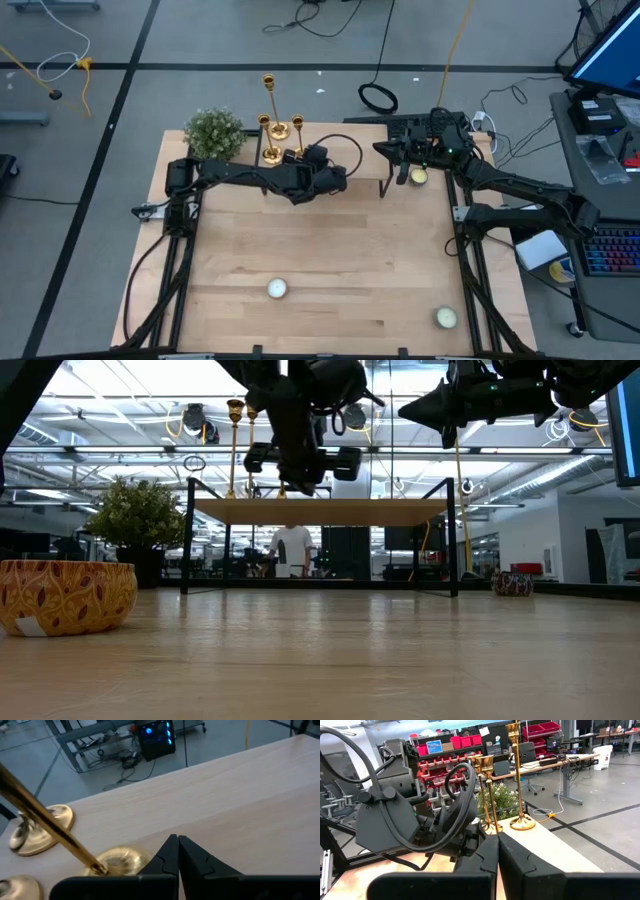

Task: Pick & Place candle stick holders
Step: Put the gold candle holder on the shelf

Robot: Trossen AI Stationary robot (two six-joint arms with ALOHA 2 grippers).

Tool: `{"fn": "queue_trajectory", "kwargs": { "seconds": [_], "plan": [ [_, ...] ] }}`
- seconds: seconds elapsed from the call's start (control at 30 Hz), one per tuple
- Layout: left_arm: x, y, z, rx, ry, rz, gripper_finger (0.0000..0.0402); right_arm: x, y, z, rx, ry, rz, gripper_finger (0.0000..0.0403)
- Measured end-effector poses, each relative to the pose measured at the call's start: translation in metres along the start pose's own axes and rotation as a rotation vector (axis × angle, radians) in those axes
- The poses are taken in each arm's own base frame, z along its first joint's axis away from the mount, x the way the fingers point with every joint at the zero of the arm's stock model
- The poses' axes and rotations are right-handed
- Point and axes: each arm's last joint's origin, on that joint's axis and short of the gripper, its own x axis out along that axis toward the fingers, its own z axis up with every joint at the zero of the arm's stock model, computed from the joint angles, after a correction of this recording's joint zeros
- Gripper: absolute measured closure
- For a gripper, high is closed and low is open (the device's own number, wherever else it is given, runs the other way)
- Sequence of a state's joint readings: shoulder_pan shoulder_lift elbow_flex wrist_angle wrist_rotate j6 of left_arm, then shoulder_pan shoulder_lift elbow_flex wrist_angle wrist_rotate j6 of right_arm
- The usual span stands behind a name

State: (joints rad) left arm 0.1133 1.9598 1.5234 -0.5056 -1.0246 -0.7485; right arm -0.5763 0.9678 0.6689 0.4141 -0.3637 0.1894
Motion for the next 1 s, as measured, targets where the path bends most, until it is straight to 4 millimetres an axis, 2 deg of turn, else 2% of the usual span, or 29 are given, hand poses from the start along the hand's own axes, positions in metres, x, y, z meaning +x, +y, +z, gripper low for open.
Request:
{"fn": "queue_trajectory", "kwargs": {
  "seconds": [1.0],
  "plan": [
    [0.011, 0.012, -0.001, -0.026, 0.036, 0.074, 0.04, 0.0, 0.0, 0.0, 0.0, 0.0, 0.0, 0.0399]
  ]
}}
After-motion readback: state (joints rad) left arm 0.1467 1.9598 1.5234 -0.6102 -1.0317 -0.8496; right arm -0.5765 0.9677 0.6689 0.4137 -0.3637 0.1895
